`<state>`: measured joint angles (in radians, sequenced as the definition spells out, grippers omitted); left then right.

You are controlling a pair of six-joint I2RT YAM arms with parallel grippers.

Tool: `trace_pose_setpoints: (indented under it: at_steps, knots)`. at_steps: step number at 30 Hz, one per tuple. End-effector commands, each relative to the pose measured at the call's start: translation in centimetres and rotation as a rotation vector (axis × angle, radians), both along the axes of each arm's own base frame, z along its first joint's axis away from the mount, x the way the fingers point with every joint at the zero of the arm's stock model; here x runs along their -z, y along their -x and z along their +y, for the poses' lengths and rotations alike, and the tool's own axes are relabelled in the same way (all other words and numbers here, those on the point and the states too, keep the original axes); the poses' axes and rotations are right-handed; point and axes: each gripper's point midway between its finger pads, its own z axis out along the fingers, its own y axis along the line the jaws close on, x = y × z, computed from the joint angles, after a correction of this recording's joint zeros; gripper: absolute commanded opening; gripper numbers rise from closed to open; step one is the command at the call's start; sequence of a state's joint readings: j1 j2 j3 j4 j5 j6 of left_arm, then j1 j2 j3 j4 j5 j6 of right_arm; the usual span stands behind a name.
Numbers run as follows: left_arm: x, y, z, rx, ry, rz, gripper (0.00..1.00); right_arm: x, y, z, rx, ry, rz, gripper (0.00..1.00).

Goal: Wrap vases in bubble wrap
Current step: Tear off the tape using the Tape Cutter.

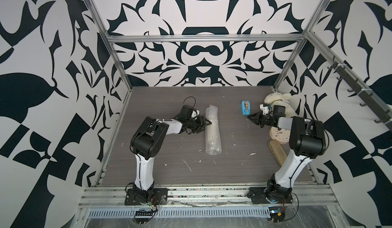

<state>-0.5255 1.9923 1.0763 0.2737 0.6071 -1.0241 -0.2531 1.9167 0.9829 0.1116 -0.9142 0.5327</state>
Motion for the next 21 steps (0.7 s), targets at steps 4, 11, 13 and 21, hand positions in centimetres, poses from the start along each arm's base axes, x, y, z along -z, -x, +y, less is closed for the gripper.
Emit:
trace_pose_setpoints:
  at_steps: [4, 11, 13, 21]
  knots:
    - [4.4, 2.1, 2.2, -0.037, -0.125, 0.125, 0.6, 3.4, 0.7, -0.8, 0.039, 0.061, 0.145, 0.0]
    - [4.4, 1.9, 2.1, -0.037, -0.125, 0.127, 0.6, 5.7, 2.3, -2.7, 0.114, 0.239, 0.279, 0.0]
    - [4.3, 1.8, 2.0, -0.038, -0.123, 0.124, 0.6, 6.4, 2.9, -3.5, 0.136, 0.289, 0.318, 0.0]
    - [4.2, 1.9, 2.2, -0.04, -0.126, 0.122, 0.6, 8.1, 4.2, -5.3, 0.223, 0.349, 0.378, 0.0]
